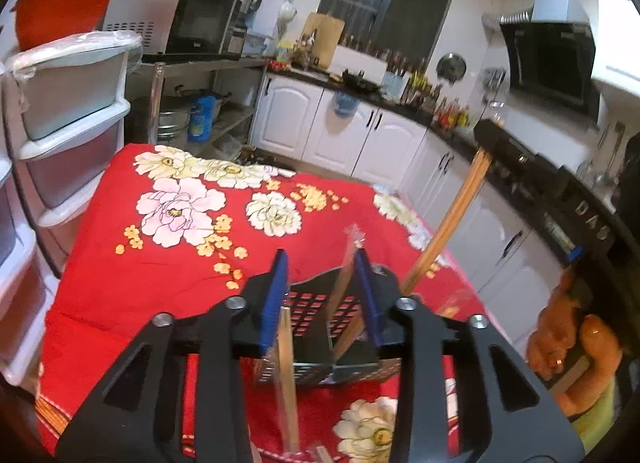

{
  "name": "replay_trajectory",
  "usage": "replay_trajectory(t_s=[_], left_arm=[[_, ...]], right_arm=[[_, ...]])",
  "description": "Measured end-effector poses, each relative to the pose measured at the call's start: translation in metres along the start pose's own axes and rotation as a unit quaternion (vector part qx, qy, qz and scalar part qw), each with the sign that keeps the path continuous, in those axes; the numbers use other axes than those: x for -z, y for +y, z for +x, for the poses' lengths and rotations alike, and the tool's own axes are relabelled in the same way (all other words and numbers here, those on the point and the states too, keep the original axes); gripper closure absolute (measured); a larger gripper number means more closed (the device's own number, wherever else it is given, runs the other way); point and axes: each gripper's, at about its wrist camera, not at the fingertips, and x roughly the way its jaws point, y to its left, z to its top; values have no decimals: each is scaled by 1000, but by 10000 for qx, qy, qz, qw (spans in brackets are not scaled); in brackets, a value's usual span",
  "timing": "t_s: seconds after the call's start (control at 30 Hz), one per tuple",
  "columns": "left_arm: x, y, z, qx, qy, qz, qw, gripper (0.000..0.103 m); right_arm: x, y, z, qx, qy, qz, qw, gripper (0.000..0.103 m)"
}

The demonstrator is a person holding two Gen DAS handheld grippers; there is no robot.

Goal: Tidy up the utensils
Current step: 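Open the left tool over the caddy while the right tool opens, releasing both packs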

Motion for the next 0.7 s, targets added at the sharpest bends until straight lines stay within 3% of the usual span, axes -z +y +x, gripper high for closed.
replay_trajectory(t_s=[0.4, 0.7], left_arm=[[-5, 26, 27, -375, 403, -8, 9985, 71], [-2, 26, 49, -355, 810, 174, 9959, 70]], right_arm=[[7, -14, 15, 5, 274, 93, 9996, 96], [19, -19, 30, -86, 626, 178, 9978, 95]])
